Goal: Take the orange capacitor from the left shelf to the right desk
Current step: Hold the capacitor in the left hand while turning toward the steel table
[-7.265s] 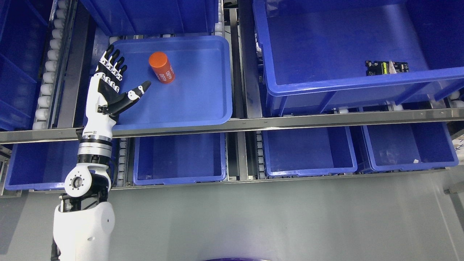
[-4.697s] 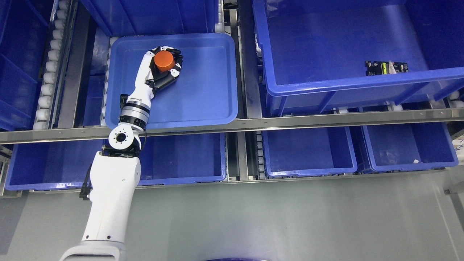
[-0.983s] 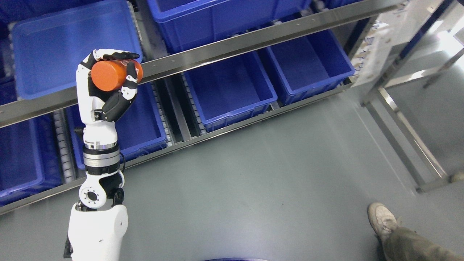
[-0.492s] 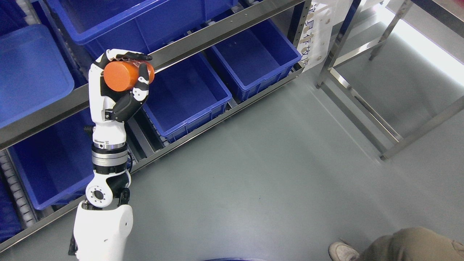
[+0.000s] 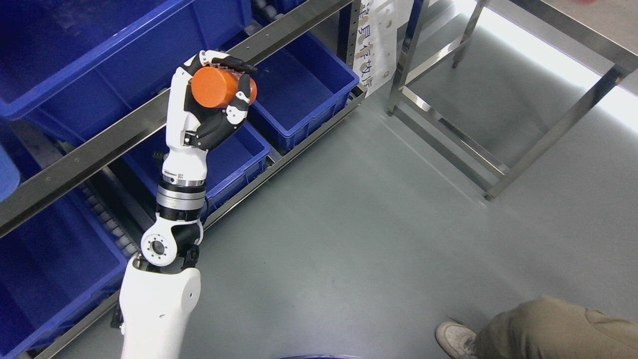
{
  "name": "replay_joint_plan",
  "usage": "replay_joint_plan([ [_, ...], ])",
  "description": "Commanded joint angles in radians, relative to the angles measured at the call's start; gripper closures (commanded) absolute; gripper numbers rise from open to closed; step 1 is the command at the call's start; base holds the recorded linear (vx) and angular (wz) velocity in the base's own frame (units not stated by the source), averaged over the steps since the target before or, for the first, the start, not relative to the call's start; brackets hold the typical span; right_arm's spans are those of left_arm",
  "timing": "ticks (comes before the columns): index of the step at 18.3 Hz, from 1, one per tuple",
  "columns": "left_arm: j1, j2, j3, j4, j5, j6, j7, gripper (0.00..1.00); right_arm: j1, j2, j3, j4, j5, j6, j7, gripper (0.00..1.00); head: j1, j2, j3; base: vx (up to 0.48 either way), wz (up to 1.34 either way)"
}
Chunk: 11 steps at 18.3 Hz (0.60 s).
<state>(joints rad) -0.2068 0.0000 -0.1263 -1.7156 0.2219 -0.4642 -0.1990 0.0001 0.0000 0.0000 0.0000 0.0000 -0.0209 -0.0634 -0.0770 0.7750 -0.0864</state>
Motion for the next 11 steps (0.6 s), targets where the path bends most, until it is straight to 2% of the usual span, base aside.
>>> replay_joint_plan([
  [1, -0.072, 0.017, -0.177, 0.024, -0.001, 0.051, 0.007, 0.97, 0.02, -0.017, -0.017, -0.017, 0.003, -0.001, 0.001, 0.0, 0.0, 0.0, 0.0, 0.105, -0.33],
  [11, -0.154, 0.017, -0.205, 0.048, -0.001, 0.075, 0.006, 0.96, 0.02, -0.017, -0.017, -0.017, 0.003, -0.001, 0.001, 0.0, 0.0, 0.0, 0.0, 0.157, -0.28],
])
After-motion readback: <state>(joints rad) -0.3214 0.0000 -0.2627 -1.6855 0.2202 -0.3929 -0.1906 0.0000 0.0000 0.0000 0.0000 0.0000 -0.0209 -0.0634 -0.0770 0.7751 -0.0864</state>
